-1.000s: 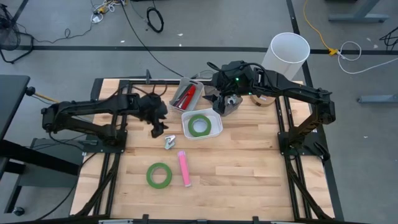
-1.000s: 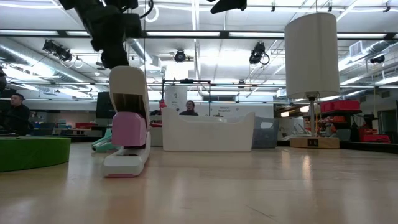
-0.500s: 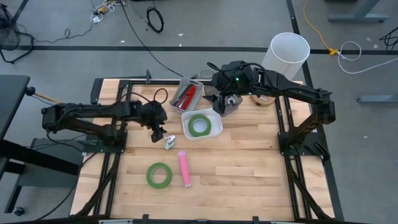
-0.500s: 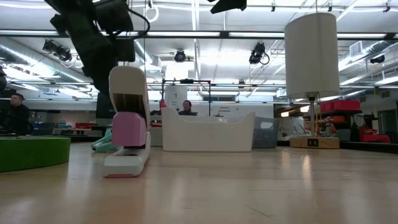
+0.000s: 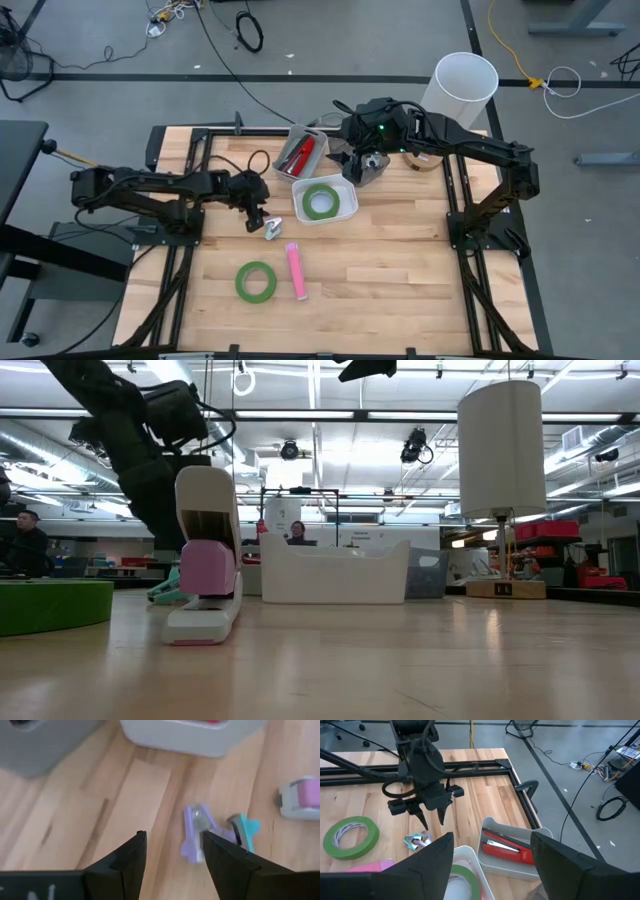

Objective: Pick and place Stapler, Stapler remover, tape
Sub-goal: Put the purple staple remover into the black bin

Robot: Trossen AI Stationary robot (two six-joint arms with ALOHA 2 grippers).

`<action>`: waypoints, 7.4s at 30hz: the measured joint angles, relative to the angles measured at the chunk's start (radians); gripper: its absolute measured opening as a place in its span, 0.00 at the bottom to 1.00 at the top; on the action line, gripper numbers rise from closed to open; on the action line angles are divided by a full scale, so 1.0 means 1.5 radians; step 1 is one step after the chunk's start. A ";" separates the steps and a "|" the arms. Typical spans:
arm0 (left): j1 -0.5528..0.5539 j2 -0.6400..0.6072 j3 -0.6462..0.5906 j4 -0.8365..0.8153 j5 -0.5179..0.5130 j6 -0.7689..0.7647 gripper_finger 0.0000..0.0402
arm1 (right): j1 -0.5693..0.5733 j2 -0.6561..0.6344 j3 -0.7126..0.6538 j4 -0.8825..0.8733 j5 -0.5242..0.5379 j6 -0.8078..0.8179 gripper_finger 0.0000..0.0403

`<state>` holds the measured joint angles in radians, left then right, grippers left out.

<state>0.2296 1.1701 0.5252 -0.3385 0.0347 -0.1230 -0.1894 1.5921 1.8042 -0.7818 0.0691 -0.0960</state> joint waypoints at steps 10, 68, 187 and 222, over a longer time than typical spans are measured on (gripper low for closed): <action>0.000 0.057 -0.006 0.055 0.015 -0.002 0.49 | 0.000 0.000 0.000 -0.003 0.000 0.001 0.65; 0.001 0.113 -0.006 0.033 0.082 0.018 0.49 | 0.000 0.000 0.000 -0.003 -0.001 -0.012 0.65; 0.183 0.123 0.358 -0.026 0.158 0.134 0.00 | -0.018 0.000 0.000 -0.029 0.029 -0.028 0.65; 0.182 0.123 0.358 0.259 0.469 0.054 0.00 | -0.039 0.000 0.000 -0.027 -0.216 -0.029 0.65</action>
<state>0.5025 1.3548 1.0622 0.0498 0.7387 -0.0419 -0.2481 1.5917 1.8042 -0.8226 -0.2544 -0.1394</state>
